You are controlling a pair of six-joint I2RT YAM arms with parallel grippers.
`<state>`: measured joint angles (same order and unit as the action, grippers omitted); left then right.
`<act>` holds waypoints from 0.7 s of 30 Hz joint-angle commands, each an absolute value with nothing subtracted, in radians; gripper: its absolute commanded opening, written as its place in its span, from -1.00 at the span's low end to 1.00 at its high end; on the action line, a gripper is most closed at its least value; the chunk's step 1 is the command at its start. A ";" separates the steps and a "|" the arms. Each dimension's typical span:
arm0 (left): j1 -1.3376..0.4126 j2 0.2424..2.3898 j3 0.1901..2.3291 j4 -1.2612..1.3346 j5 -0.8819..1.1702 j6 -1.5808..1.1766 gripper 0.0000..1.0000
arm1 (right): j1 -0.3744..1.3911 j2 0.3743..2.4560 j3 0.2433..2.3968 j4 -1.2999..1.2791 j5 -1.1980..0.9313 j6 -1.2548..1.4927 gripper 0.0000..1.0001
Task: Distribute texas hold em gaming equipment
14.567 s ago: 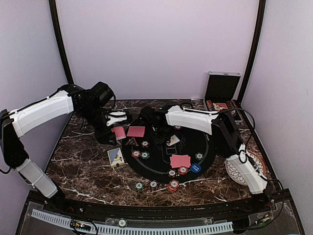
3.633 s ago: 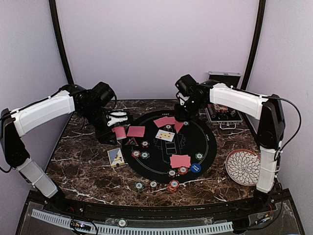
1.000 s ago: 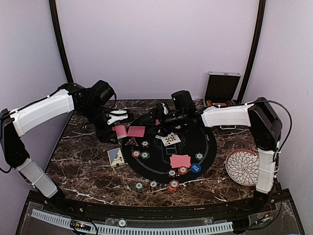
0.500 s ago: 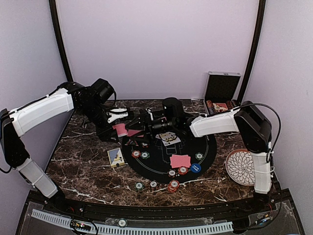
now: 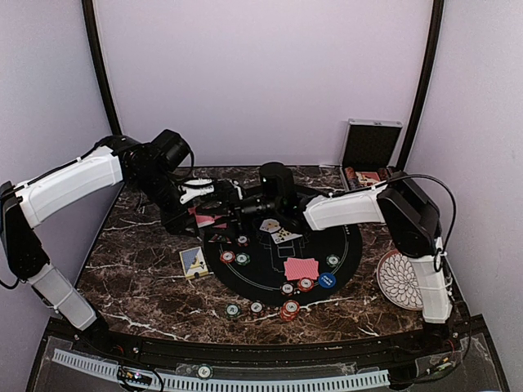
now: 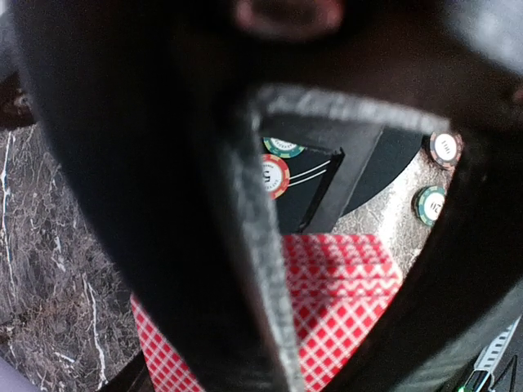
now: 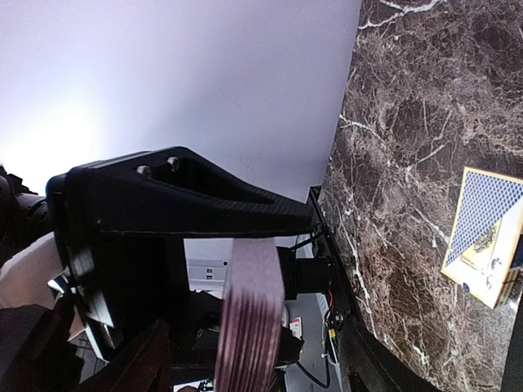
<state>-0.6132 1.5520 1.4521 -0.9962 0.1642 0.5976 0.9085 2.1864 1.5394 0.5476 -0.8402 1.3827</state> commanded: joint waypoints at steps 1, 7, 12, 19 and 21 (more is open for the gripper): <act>-0.607 1.540 1.484 -1.012 0.180 0.595 -1.00 | 0.934 2.236 1.609 0.597 -0.859 1.408 0.41; -0.607 1.543 1.490 -1.017 0.182 0.595 -1.00 | 0.950 2.289 1.688 0.583 -0.863 1.427 0.38; -0.607 1.549 1.501 -1.020 0.186 0.595 -1.00 | 0.951 2.322 1.710 0.557 -0.860 1.430 0.33; -0.607 1.540 1.496 -1.020 0.186 0.596 -1.00 | 0.925 2.286 1.660 0.424 -0.801 1.335 0.23; -0.607 1.540 1.494 -1.020 0.182 0.597 -1.00 | 0.917 2.265 1.654 0.362 -0.782 1.282 0.21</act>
